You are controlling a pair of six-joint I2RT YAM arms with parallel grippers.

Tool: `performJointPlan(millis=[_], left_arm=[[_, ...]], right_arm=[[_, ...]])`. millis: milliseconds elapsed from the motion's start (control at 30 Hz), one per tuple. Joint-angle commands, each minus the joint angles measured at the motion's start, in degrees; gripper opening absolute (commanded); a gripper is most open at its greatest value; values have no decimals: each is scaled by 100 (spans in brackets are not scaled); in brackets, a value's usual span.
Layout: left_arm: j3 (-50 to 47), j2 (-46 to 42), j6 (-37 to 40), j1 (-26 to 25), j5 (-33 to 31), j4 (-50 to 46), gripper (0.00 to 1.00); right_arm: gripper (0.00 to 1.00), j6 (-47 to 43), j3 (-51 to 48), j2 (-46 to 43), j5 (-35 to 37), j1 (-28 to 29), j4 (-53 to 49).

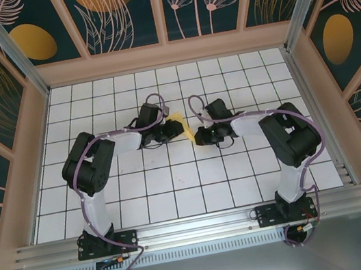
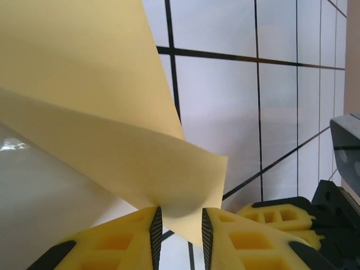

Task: Fold a paper plane with a square sheet of paper (pick it up from the middle)
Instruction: Fold the wing for the fifth time at the center of the table.

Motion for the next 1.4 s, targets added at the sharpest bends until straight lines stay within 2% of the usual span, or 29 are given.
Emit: performJointPlan(millis=[0, 433, 767, 1133, 1367], left_arm=[[-122, -82, -68, -61, 231, 413, 26], [-136, 216, -304, -145, 410, 883, 20], [61, 460, -298, -147, 105, 741, 19], [321, 695, -216, -145, -249, 355, 19], [601, 836, -46, -147, -649, -382, 19]], right_arm=[[6, 99, -138, 104, -108, -62, -95], [6, 193, -151, 161, -299, -126, -30], [6, 223, -160, 176, -406, -137, 1], [6, 219, -178, 165, -434, -141, -19], [9, 343, -184, -108, -563, -189, 64]])
